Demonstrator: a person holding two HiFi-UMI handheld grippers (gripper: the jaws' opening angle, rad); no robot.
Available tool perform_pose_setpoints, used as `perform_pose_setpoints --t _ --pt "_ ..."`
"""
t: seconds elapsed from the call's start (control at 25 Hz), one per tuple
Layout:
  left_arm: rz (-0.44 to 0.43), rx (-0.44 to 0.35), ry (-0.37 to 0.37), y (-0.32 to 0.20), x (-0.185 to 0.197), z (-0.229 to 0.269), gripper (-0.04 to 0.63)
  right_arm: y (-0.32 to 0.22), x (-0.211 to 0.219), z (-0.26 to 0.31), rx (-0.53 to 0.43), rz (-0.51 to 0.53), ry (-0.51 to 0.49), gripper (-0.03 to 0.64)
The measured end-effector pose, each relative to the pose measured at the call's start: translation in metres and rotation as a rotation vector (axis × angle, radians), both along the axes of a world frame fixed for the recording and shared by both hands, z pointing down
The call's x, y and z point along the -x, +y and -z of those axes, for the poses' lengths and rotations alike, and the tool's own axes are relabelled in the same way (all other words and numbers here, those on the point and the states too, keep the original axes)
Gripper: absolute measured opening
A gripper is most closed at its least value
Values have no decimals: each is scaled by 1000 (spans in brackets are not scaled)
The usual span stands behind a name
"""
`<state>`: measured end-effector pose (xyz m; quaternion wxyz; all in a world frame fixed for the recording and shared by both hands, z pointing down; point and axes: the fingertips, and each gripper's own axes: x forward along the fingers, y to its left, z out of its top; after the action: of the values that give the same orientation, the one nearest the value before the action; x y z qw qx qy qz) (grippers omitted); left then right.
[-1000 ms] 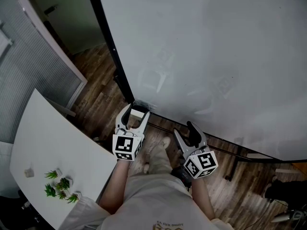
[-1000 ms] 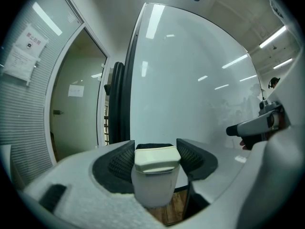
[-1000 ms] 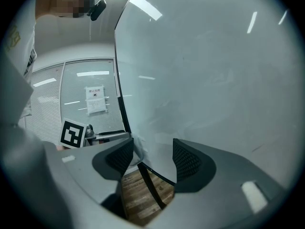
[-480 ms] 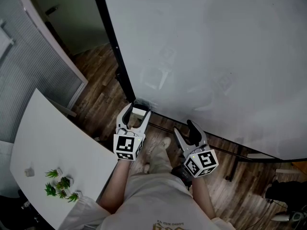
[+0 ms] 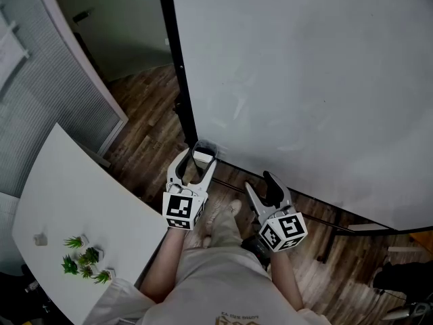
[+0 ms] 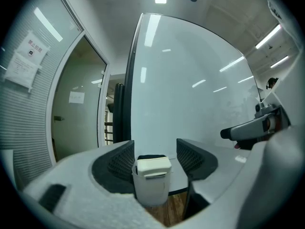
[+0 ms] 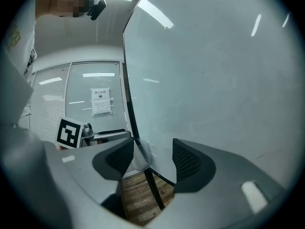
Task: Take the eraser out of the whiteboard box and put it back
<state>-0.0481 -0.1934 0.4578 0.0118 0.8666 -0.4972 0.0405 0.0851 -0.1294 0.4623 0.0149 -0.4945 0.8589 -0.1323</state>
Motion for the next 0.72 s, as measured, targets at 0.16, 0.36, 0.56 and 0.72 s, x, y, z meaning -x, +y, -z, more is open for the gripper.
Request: perform_pose_setpoints --t 0.16,0.36,0.56,0.72 --pt "11 -43 -9 9 5 13 267 6 6 5 -12 13 -5 249" --pt "15 -61 -5 19 10 22 262 11 14 11 -28 32 -1 236" --pt "6 -37 8 29 16 20 252 17 23 13 -34 55 4 204" --pt "-6 -42 13 37 17 25 185 22 27 17 -40 64 -8 156"
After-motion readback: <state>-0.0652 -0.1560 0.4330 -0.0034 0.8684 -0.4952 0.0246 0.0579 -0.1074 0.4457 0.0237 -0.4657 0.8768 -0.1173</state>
